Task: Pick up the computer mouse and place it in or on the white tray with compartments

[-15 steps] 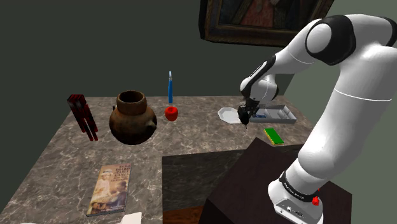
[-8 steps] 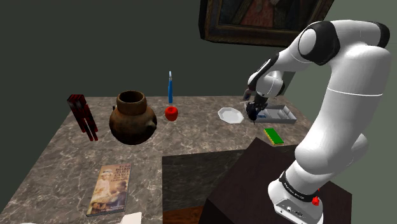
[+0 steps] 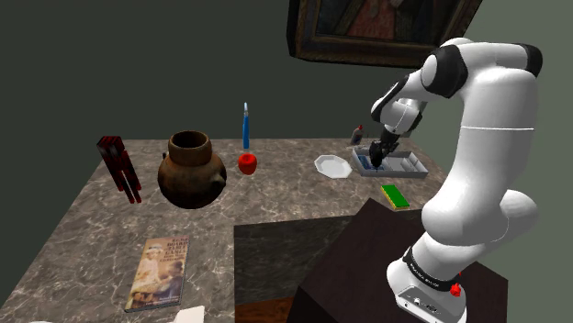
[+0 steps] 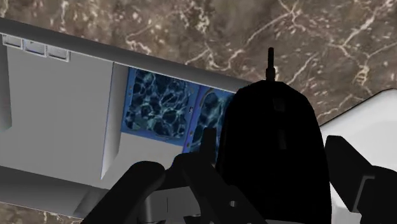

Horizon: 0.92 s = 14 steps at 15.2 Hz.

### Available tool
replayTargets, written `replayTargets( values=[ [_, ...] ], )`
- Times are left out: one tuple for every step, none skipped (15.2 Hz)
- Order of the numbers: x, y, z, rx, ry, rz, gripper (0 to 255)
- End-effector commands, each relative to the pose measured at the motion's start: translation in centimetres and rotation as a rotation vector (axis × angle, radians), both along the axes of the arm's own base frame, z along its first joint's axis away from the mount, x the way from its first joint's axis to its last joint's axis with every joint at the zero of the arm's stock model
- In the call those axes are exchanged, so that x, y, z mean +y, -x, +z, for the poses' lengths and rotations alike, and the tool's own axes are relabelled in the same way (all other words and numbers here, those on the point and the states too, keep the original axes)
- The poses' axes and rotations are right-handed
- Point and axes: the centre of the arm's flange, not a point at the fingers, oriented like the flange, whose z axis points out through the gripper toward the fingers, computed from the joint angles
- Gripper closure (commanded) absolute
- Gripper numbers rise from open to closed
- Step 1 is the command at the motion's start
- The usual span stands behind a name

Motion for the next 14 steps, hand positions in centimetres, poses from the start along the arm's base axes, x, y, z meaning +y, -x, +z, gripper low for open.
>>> replayTargets(
  values=[
    [-2.7,0.6,-0.2,0.000,-0.001,0.001,255],
    [-4.0,0.8,-0.2,0.000,-0.001,0.001,255],
    [-5.3,1.1,-0.3,0.000,-0.001,0.001,255],
    [-6.5,1.4,-0.3,0.000,-0.001,0.001,255],
    [-7.8,1.7,-0.3,0.000,-0.001,0.001,255],
    [-9.1,2.0,-0.3,0.000,-0.001,0.001,255],
    [-10.4,2.3,-0.3,0.000,-0.001,0.001,255],
    [-11.7,2.6,-0.4,0.000,-0.001,0.001,255],
    [-13.0,2.8,-0.4,0.000,-0.001,0.001,255],
    [-14.3,3.1,-0.4,0.000,-0.001,0.001,255],
    [-16.4,3.6,-0.4,0.000,-0.001,0.001,255],
    [-16.4,3.6,-1.0,0.000,-0.001,0.001,255],
    [-16.4,3.6,-1.5,0.000,-0.001,0.001,255],
    [-16.4,3.6,-2.0,0.000,-0.001,0.001,255]
  ],
)
